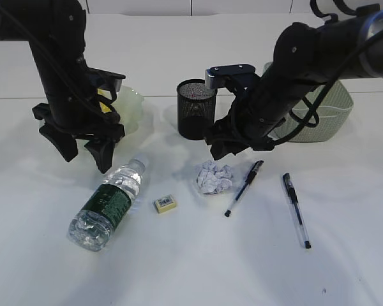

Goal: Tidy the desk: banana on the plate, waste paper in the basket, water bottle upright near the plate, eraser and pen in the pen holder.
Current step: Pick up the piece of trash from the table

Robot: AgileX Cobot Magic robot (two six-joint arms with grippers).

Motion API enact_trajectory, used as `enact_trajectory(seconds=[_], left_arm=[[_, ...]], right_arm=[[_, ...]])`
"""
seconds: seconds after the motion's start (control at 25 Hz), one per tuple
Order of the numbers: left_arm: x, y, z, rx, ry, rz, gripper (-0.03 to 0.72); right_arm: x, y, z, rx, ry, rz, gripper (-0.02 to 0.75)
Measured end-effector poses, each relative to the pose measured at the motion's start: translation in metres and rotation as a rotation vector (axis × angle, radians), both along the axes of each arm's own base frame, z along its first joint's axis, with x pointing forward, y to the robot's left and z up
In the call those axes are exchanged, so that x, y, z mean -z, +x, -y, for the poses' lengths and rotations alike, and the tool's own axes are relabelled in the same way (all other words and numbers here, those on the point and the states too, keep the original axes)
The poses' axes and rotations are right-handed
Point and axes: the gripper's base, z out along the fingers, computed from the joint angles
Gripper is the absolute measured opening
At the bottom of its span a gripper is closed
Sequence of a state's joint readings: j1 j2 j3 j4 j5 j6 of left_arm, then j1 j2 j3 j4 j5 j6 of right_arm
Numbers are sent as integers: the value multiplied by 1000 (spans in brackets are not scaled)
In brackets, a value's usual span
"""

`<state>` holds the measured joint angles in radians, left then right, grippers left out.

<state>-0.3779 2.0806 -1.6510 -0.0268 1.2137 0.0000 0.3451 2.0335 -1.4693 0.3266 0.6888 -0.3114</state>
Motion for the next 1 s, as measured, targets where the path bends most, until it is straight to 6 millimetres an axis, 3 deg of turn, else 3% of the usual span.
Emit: enact_trajectory(seconds=[0.36,1.0], left_arm=[[0,3,-7,-17,1,1,543],[0,4,-9,-22,2,1,543]], right_arm=[[22,1,2,-42,-70,-72,337],[25,0,-2,-53,-29,-94,337]])
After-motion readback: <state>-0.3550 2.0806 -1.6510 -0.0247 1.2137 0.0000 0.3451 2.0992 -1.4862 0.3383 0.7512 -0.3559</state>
